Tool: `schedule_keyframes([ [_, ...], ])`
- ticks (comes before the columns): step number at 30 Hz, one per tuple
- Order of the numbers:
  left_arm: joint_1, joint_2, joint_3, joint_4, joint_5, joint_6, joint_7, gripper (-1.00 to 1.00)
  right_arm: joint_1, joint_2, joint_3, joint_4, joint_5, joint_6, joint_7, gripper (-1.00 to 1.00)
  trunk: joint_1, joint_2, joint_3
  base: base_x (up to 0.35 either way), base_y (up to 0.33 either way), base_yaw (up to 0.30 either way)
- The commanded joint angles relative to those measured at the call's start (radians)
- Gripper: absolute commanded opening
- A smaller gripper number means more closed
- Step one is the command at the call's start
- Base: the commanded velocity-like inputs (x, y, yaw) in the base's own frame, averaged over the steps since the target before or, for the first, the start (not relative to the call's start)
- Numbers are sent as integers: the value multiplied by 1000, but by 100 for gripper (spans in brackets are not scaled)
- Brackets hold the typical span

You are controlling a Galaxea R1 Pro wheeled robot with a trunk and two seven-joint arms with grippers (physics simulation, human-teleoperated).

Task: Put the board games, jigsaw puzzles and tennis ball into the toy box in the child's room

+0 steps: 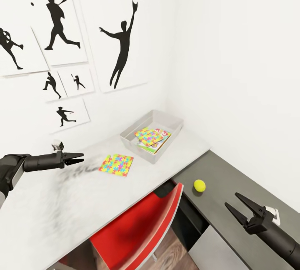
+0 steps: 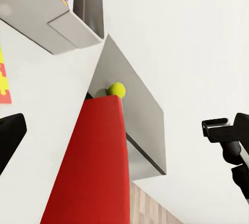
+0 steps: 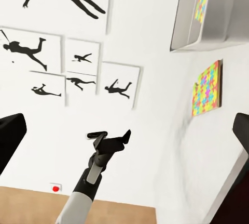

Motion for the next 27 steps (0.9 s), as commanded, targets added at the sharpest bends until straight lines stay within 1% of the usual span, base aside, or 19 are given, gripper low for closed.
schedule_keyframes([
  [1,0,1,0,0,-1,10,-4,100,0,0,-1,0,4,3,5,100,1,-2,0,0,0,0],
  [3,0,2,0,1,-1,11,-4,100,0,0,-1,0,5,3,5,100,1,-2,3,0,0,0],
  [9,0,1,0,3,0,10,-4,100,0,0,-1,0,37,3,5,100,1,-2,13,0,0,1],
  [11,0,0,0,3,0,10,-4,100,0,0,-1,0,41,2,5,100,1,-2,17,0,0,21],
  [17,0,-2,0,3,-1,10,-4,100,0,3,-1,0,46,2,3,100,1,-2,27,0,0,63],
  [24,0,-6,0,3,0,10,-4,100,0,4,0,0,48,1,3,100,1,-2,38,0,0,114],
  [27,0,-6,0,3,0,10,-4,100,0,1,1,0,48,-26,4,100,1,-2,43,-11,0,136],
])
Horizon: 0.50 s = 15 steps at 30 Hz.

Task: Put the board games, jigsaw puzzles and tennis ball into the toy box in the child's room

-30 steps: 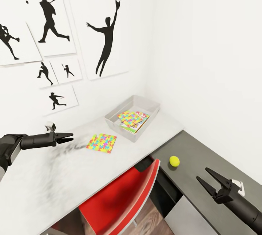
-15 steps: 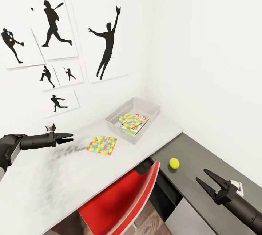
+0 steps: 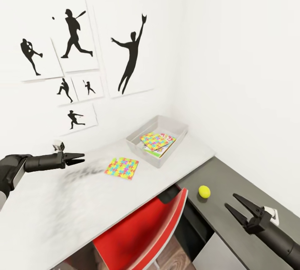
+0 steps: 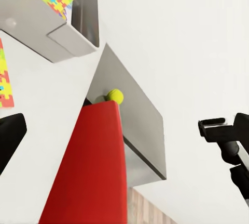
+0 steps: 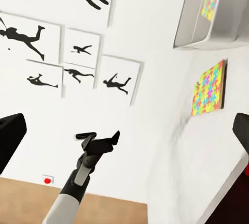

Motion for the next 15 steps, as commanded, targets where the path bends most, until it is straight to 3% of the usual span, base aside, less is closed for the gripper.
schedule_keyframes([
  [1,-1,0,0,0,0,11,-4,100,0,0,-1,0,2,-2,4,100,1,-2,0,-42,0,139],
  [9,0,-2,0,0,2,9,-1,100,-1,-1,0,0,61,-26,5,100,1,-2,12,-99,0,141],
  [15,1,-6,0,4,3,-29,-4,100,-1,2,-1,0,71,-30,5,100,1,-2,19,-27,0,112],
])
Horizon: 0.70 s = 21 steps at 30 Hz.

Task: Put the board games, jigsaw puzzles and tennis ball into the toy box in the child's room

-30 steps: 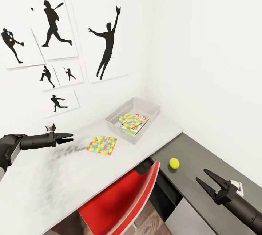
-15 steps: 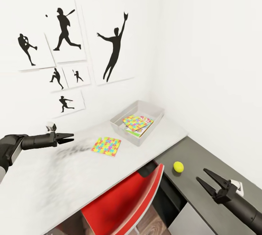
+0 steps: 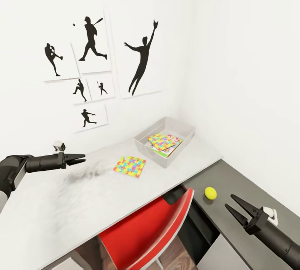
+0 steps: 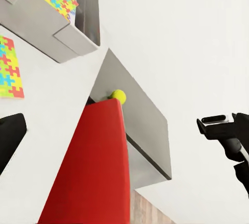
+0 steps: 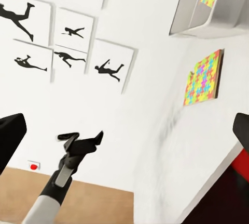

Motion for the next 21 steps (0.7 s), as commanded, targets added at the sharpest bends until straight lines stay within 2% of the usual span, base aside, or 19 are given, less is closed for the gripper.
schedule_keyframes([
  [1,1,0,0,0,0,4,-4,100,0,2,-1,0,2,0,2,100,1,-2,-2,-6,0,34],
  [13,10,0,1,1,-1,-7,-4,100,0,0,-3,0,3,-11,3,100,1,-2,-1,-4,0,3],
  [21,10,0,1,1,0,-7,-4,100,0,7,-8,0,3,-12,3,100,1,-2,3,-121,9,0],
])
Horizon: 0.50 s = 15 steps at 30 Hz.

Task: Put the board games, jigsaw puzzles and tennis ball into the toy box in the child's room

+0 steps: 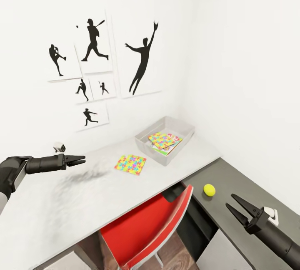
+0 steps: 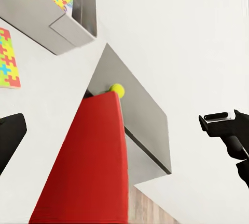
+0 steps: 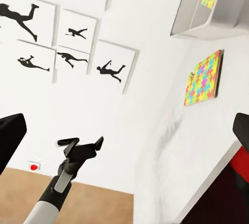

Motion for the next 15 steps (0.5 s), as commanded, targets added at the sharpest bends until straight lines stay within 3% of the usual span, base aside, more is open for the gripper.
schedule_keyframes([
  [1,-1,0,0,0,0,11,-4,100,0,1,-1,-1,0,5,2,100,0,-2,-1,-85,7,0],
  [15,1,0,0,0,0,11,-4,100,0,2,-2,0,0,4,-1,100,0,-2,3,-33,1,0],
])
